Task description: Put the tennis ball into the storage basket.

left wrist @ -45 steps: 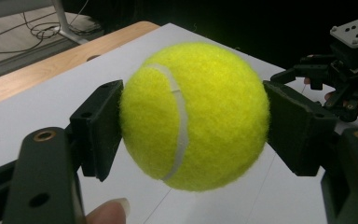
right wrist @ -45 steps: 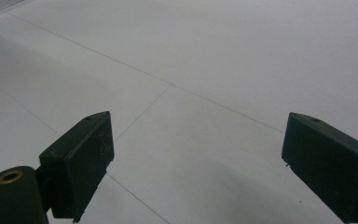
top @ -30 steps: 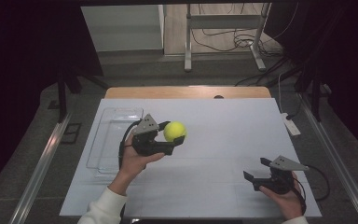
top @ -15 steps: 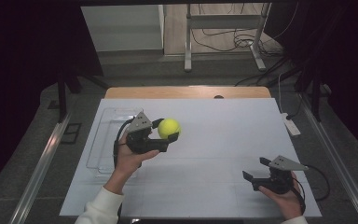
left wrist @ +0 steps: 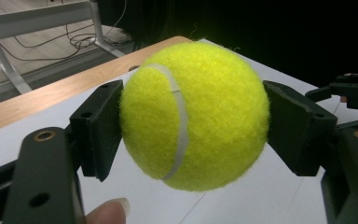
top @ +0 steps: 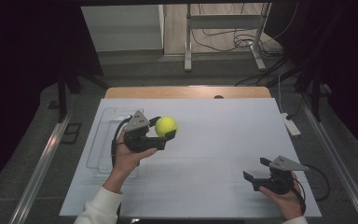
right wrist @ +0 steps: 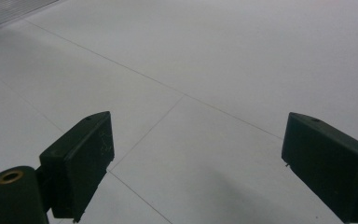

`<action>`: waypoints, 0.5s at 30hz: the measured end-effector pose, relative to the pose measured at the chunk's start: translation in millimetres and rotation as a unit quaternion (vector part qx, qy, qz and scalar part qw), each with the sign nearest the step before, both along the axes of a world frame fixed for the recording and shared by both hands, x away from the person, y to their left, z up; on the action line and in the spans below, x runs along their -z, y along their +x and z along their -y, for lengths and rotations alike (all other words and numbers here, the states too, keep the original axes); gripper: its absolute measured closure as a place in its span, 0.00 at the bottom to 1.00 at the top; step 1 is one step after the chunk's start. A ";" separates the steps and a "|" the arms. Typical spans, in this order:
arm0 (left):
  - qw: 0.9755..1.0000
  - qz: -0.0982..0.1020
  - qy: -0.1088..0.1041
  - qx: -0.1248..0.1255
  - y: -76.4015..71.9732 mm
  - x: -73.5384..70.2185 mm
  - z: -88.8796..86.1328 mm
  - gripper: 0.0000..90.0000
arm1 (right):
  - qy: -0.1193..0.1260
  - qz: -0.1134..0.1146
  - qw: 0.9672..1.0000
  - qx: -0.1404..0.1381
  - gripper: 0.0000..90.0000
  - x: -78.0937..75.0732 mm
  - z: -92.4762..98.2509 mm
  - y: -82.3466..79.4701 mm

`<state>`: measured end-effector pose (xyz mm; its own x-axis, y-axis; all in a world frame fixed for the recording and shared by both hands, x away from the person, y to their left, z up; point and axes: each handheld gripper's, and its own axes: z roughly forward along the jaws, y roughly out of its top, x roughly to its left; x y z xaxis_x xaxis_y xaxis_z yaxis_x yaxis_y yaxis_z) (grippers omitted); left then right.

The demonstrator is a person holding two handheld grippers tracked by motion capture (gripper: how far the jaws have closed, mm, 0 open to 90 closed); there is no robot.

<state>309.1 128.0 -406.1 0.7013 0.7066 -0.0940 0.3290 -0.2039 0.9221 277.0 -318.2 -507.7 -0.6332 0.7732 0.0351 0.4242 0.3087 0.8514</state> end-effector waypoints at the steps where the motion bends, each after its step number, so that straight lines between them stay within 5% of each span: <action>1: 1.000 0.001 -0.002 -0.003 0.0 -0.3 -0.9 0.29 | 0.000 0.000 1.000 0.000 0.10 0.0 0.0 0.1; 15: 1.000 0.009 -0.007 -0.029 5.4 -2.0 -13.8 0.29 | -0.003 -0.001 1.000 0.003 0.10 1.0 1.1 -1.5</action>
